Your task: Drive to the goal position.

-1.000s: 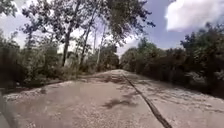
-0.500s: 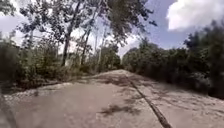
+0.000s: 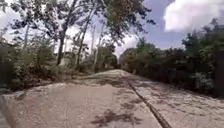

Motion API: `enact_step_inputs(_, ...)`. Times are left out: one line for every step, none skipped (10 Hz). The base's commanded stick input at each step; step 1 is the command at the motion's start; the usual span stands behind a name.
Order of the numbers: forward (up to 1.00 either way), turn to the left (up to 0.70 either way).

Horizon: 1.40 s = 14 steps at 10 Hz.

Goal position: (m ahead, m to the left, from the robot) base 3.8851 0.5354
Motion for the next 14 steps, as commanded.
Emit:
enact_step_inputs(0.5,0.0)
enact_step_inputs(0.5,0.0)
enact_step_inputs(0.5,0.0)
enact_step_inputs(0.5,0.0)
enact_step_inputs(0.5,0.0)
enact_step_inputs(0.5,0.0)
enact_step_inputs(0.5,0.0)
enact_step_inputs(0.5,0.0)
enact_step_inputs(0.5,0.0)
enact_step_inputs(0.5,0.0)
enact_step_inputs(0.5,0.0)
enact_step_inputs(0.5,0.0)
enact_step_inputs(0.5,0.0)
enact_step_inputs(0.5,0.0)
